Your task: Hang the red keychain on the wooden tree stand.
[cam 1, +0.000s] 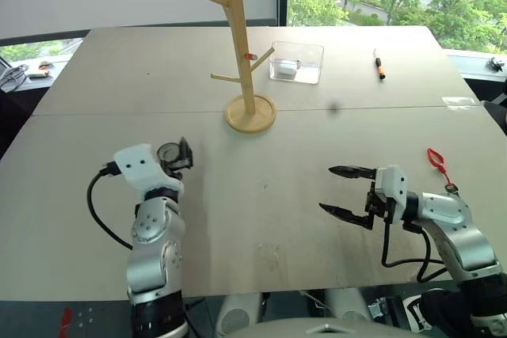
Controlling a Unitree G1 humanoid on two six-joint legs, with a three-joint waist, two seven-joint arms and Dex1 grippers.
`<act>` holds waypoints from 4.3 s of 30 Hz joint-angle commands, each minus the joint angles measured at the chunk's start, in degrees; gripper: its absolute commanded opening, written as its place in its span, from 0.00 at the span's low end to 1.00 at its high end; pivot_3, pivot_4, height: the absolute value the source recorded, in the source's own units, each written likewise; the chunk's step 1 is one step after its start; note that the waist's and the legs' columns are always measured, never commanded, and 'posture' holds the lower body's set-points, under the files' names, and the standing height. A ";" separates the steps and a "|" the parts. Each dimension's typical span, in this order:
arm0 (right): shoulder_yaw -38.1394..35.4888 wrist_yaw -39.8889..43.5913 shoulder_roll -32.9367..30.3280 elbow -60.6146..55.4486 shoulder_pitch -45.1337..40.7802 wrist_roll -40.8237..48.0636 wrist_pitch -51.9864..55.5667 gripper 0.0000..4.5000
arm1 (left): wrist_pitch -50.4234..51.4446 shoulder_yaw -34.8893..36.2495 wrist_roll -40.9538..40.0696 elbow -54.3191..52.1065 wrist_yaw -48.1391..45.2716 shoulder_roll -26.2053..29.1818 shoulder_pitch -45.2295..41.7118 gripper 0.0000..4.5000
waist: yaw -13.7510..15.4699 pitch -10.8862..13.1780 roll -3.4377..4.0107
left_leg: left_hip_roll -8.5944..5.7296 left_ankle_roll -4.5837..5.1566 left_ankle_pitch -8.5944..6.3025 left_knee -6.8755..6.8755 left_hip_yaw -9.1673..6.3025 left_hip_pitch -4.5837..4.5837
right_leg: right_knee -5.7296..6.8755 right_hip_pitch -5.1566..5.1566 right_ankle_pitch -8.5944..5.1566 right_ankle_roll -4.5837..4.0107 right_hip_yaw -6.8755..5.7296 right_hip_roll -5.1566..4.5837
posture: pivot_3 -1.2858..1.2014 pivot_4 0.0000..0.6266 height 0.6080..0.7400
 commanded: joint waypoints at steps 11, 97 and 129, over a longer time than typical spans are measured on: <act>-0.06 -1.52 2.59 -0.16 -0.69 -0.95 -1.39 0.93 | 23.80 5.99 -0.24 -4.94 -1.27 12.09 -5.47 1.00 | -0.03 0.01 -0.02 | 0.00 -0.02 0.00 -0.01 -0.05 0.01 | 0.02 -0.01 0.00 -0.02 0.00 0.01 | 0.52 0.24 1.00; -0.51 -7.53 5.55 -0.48 -1.54 -1.65 1.43 0.94 | 6.70 27.99 2.07 21.72 9.51 20.28 -22.66 0.01 | 0.10 -0.02 -0.15 | -0.08 -0.05 0.01 -0.05 -0.03 -0.01 | 0.02 -0.09 0.03 -0.01 0.03 -0.12 | 0.52 0.24 1.00; -0.79 -7.45 5.16 -0.85 -1.58 -1.48 2.04 0.94 | -2.08 30.60 -3.30 29.27 16.21 22.62 -21.91 0.99 | -0.14 -0.15 -0.43 | -0.04 -0.09 -0.01 -0.07 -0.03 0.00 | 0.02 -0.11 0.05 -0.01 0.04 -0.31 | 0.52 0.24 1.00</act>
